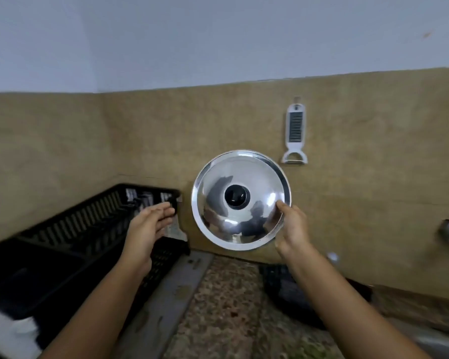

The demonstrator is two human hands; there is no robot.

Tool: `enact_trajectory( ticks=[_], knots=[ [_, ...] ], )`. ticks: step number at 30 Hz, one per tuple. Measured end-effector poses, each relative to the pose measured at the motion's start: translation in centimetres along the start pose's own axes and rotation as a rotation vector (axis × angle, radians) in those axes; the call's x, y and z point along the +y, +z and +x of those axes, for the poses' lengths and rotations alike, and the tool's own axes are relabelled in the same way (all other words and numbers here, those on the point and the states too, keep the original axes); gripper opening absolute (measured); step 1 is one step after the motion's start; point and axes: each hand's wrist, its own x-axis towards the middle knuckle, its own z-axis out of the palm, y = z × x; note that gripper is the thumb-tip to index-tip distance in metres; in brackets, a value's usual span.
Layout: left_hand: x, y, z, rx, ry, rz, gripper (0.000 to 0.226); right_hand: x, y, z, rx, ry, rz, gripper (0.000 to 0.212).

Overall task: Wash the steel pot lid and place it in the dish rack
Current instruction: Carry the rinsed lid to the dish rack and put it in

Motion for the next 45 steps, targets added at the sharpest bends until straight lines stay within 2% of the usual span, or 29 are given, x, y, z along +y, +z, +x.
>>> enact_trajectory(
  ticks=[4, 8, 11, 18, 23, 32, 36, 39, 43, 45],
  knots=[
    [0.9, -5.3, 5.0, 0.076, 0.051, 0.073, 0.027, 3.6, 7.9, 2.3, -0.083, -0.073, -0.046, 0.017],
    [1.0, -9.3, 9.2, 0.056, 0.027, 0.183, 0.021, 6.7, 15.1, 4.7, -0.107, -0.124, -0.102, 0.012],
    [0.7, -12.0, 12.4, 0.038, -0.018, 0.262, 0.026, 9.2, 20.4, 7.0, -0.139, -0.178, -0.187, 0.010],
    [-1.2, -15.9, 17.1, 0.069, -0.084, 0.289, 0.028, 15.8, 29.1, 11.9, -0.188, -0.205, -0.265, 0.026],
    [-2.6, -16.9, 17.7, 0.073, -0.148, 0.255, 0.025, 18.6, 30.8, 14.5, -0.198, -0.225, -0.327, 0.026],
    [-3.0, -16.9, 18.4, 0.089, -0.080, 0.198, 0.023, 22.5, 30.1, 17.4, -0.234, -0.071, -0.372, 0.026],
    [-3.1, -16.9, 18.6, 0.082, -0.065, 0.194, 0.023, 23.1, 30.0, 17.9, -0.224, -0.040, -0.363, 0.019],
    [-3.0, -16.8, 18.6, 0.077, -0.063, 0.196, 0.023, 22.9, 29.6, 18.3, -0.235, -0.016, -0.420, 0.023],
    [-3.1, -16.8, 18.6, 0.076, -0.064, 0.210, 0.025, 22.4, 29.2, 18.5, -0.315, 0.019, -0.486, 0.008],
    [-3.0, -16.7, 18.5, 0.069, -0.054, 0.206, 0.025, 21.9, 28.8, 18.3, -0.351, 0.050, -0.545, 0.023]
  ],
)
